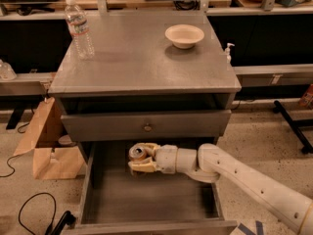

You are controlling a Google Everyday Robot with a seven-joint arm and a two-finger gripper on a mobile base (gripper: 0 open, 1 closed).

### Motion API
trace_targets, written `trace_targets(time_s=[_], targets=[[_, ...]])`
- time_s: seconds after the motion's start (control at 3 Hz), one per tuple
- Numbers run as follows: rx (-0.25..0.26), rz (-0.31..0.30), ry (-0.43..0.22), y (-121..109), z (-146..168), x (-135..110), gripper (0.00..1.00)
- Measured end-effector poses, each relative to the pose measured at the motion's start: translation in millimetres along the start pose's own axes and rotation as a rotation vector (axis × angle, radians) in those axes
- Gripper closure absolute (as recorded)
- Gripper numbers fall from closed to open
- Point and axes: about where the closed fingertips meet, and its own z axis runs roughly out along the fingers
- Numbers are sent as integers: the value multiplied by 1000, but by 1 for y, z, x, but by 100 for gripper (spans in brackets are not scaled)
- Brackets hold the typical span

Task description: Place orange can into middle drawer

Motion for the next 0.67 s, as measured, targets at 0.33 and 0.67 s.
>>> trace_targets(time_s=[0.33, 0.67], targets=[[-19, 31, -41, 9, 23, 39, 100], [-47, 62, -60, 21, 55, 69, 100]])
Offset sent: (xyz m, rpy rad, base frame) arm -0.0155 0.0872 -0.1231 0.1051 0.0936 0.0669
